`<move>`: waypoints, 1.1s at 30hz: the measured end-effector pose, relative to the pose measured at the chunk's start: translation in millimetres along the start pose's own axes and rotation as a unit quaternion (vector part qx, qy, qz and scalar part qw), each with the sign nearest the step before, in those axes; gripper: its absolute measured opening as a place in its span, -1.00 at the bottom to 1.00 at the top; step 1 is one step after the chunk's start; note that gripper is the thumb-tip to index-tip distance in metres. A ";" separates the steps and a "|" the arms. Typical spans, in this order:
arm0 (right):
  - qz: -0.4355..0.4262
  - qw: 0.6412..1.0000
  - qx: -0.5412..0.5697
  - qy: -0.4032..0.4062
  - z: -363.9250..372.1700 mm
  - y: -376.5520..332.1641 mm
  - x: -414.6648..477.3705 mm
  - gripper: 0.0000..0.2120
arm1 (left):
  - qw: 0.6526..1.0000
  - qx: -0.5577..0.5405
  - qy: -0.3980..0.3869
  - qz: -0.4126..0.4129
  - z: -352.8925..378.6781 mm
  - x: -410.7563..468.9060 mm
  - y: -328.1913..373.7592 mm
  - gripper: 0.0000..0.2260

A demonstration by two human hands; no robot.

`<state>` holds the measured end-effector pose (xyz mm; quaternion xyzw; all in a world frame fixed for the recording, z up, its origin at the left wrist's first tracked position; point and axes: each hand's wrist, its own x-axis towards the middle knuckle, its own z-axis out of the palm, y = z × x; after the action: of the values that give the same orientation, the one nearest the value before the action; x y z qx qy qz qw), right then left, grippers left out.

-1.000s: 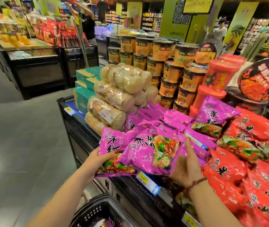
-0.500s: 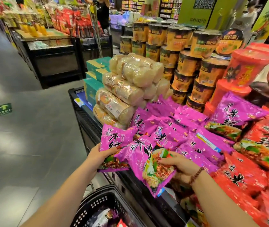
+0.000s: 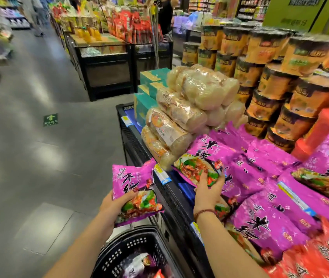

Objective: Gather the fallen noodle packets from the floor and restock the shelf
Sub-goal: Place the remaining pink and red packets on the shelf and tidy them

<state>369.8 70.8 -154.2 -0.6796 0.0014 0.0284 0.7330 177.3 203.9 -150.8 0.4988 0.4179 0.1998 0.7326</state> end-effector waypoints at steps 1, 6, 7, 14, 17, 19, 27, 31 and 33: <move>-0.019 1.000 -0.017 -0.002 9.3 4.2 -0.9 -0.45 | 1.000 -0.003 0.002 -0.004 -0.1 -1.6 -2.7 -0.37; -0.059 0.980 -0.187 -0.029 28.9 30.8 4.0 -0.28 | 1.000 -0.008 0.012 -0.016 0.0 -11.2 -12.3 -0.51; -0.079 0.968 -0.237 -0.028 28.7 32.7 4.3 -0.24 | 1.000 -0.005 0.014 -0.019 -0.6 -12.1 -13.0 -0.51; -0.354 0.821 -0.446 0.036 3.1 40.1 10.5 0.15 | 1.000 -0.007 0.001 -0.025 -4.2 -14.2 -15.7 -0.46; -0.413 0.806 -0.424 -0.005 -5.0 39.7 19.0 -0.01 | 1.000 0.000 -0.002 -0.025 -3.7 -12.6 -15.0 -0.45; -0.322 0.865 -0.379 -0.066 -3.5 35.8 19.9 -0.11 | 1.000 0.001 -0.001 -0.030 -2.7 -11.8 -15.3 -0.44; -0.019 0.989 -0.128 -0.067 12.5 30.1 13.8 -0.70 | 0.999 0.023 0.000 -0.039 0.1 -11.8 -21.8 -0.42; 0.050 0.996 0.015 -0.079 16.0 32.7 20.0 -0.68 | 0.999 0.028 -0.005 -0.038 0.2 -10.2 -22.0 -0.32; 0.051 0.996 -0.015 -0.073 16.4 30.4 20.9 -0.70 | 0.999 0.034 -0.003 -0.037 -0.2 -9.8 -22.1 -0.31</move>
<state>388.7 90.2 -184.1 -0.6858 -0.0175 0.1153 0.7184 168.9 187.7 -166.6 0.5080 0.4403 0.1565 0.7236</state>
